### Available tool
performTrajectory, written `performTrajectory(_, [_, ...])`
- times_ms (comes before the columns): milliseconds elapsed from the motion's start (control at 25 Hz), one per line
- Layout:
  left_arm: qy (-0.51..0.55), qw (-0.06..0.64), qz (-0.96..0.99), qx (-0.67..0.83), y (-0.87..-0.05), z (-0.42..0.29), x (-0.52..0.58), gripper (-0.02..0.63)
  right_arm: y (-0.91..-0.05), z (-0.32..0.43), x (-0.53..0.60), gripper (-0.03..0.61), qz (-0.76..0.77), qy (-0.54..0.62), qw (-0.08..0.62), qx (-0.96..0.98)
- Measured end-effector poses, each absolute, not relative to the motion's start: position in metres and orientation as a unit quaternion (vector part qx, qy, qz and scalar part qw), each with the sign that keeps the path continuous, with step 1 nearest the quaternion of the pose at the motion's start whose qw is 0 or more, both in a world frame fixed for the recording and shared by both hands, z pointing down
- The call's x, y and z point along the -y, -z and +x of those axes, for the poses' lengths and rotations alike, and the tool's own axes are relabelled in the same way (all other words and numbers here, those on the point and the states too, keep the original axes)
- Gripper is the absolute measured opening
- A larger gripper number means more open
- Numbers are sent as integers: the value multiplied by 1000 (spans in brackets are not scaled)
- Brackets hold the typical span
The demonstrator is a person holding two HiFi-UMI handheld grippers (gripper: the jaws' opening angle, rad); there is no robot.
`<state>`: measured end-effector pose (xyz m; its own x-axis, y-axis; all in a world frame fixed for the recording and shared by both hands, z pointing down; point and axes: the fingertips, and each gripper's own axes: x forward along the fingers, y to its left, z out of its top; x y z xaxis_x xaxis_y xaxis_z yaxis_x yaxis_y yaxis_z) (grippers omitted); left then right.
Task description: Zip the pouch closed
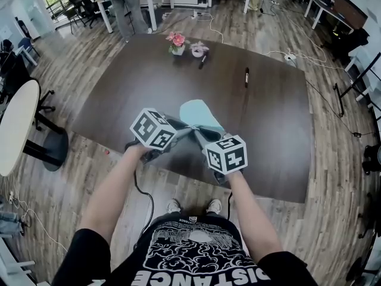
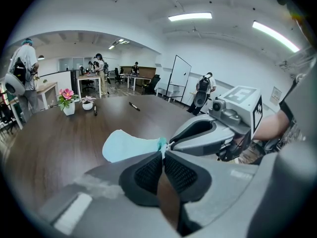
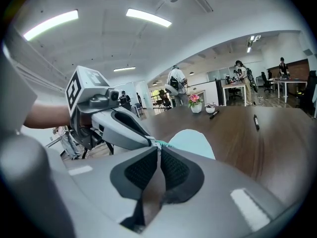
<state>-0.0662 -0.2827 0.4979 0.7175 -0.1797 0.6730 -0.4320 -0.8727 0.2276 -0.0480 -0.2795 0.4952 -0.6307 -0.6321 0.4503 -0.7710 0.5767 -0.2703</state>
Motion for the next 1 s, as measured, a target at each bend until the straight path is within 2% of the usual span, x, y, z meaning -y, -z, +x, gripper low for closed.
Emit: performTrajectory(1000, [-353,182,900,182,-505,-79,293,21,-504,-44,288,6,398,-241,170,869])
